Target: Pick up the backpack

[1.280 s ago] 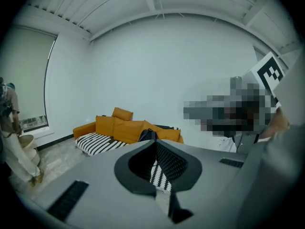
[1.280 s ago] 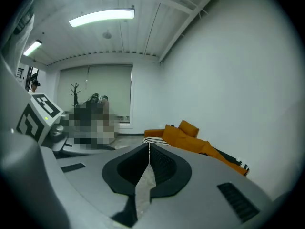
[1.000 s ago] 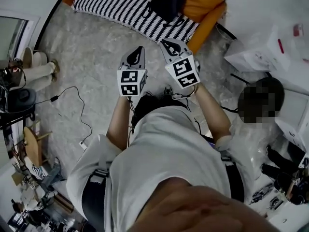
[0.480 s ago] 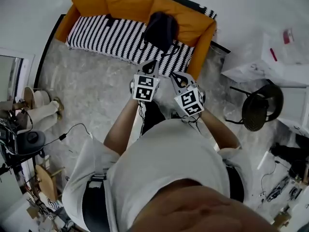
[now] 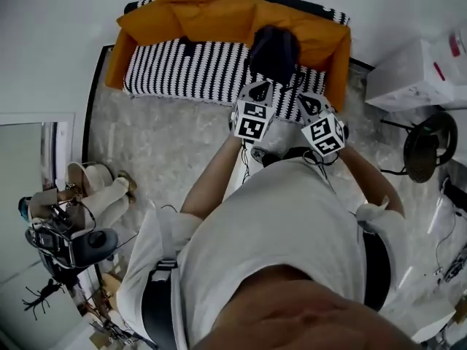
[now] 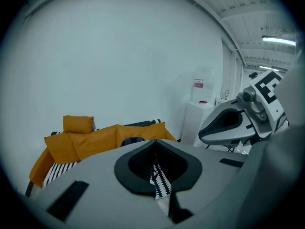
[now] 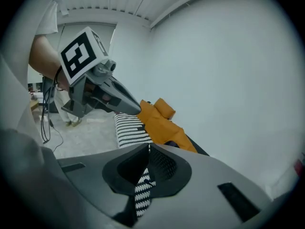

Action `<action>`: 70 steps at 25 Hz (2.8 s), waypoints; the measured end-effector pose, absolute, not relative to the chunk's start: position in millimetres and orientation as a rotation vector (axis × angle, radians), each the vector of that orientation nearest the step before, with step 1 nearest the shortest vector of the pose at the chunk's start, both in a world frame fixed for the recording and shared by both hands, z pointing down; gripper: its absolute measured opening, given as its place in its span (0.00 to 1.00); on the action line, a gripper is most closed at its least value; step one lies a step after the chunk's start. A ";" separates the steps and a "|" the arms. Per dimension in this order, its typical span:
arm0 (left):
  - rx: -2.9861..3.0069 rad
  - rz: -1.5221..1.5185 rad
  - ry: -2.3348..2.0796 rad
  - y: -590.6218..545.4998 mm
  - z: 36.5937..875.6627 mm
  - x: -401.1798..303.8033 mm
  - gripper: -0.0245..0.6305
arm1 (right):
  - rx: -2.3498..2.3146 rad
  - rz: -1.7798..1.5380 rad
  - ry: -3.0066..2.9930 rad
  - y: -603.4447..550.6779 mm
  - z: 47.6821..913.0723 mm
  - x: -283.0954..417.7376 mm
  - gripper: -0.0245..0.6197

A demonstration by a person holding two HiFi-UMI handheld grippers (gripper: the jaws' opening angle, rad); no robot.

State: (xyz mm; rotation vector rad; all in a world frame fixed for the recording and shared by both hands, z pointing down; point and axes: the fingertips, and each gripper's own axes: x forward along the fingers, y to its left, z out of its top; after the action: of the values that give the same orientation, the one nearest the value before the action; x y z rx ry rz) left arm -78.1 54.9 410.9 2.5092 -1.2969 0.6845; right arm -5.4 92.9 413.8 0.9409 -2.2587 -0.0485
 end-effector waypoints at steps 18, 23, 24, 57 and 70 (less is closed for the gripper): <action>2.459 0.777 -1.132 -60.8 472.6 -110.8 0.06 | 1.164 0.227 -2.174 -36.8 451.2 -37.3 0.10; 2.426 0.892 -1.040 -95.8 500.9 -100.5 0.06 | 1.104 0.282 -2.172 -90.2 483.1 -38.7 0.10; 2.413 0.914 -1.029 -101.5 511.1 -98.6 0.06 | 1.092 0.292 -2.177 -99.0 488.8 -38.8 0.10; 2.463 1.396 -0.789 -298.6 676.2 -73.1 0.06 | 1.035 0.612 -2.087 -267.3 654.7 -0.9 0.10; 2.444 1.588 -0.724 -347.2 709.0 -66.0 0.06 | 0.997 0.612 -2.041 -298.8 681.4 32.5 0.10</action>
State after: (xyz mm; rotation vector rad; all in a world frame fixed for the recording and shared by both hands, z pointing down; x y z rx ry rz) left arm -66.0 -347.2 709.0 2.4436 -0.7244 1.5881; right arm 32.5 -298.8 681.4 0.9968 -2.0411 0.6121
